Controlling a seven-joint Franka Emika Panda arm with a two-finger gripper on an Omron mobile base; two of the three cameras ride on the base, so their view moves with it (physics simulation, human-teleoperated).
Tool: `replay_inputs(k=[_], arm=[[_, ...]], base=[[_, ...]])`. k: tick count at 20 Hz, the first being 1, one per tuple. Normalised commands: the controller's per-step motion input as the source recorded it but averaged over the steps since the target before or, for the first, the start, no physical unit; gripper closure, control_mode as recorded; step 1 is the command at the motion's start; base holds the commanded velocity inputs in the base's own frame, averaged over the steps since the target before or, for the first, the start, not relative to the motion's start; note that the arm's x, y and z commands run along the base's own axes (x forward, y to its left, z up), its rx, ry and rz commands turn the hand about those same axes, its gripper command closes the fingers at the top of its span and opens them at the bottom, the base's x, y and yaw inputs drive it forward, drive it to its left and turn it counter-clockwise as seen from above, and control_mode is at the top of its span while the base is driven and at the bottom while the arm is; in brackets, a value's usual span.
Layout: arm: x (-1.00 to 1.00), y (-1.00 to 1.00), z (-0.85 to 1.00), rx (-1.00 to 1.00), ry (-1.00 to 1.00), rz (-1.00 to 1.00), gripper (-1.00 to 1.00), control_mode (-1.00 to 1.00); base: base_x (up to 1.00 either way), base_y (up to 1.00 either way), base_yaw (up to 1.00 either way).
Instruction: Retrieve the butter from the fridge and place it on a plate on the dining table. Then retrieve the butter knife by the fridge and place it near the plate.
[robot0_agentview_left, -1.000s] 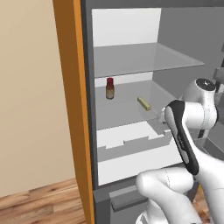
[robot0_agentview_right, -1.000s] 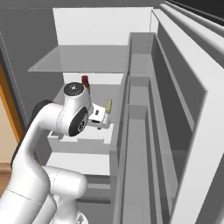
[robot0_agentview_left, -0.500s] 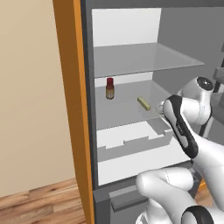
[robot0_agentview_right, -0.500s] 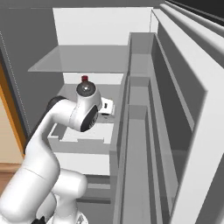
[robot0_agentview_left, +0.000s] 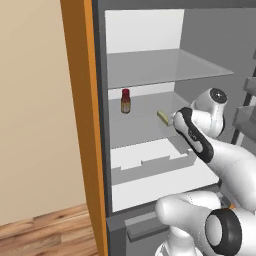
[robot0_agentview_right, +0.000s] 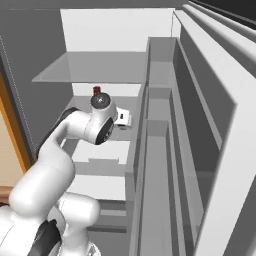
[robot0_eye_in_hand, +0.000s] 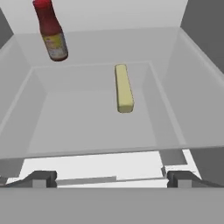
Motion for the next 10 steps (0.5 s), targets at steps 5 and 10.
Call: replay_inputs(k=[5,10], arm=[[0.69,0.0,-0.23,0.0,0.0,0.0,-1.0,-1.0],[0.73,0.0,-0.16,-0.01,0.01,0.0,-1.0,-1.0]], base=[[0.0,0.0,0.0],[0.0,0.0,0.0]])
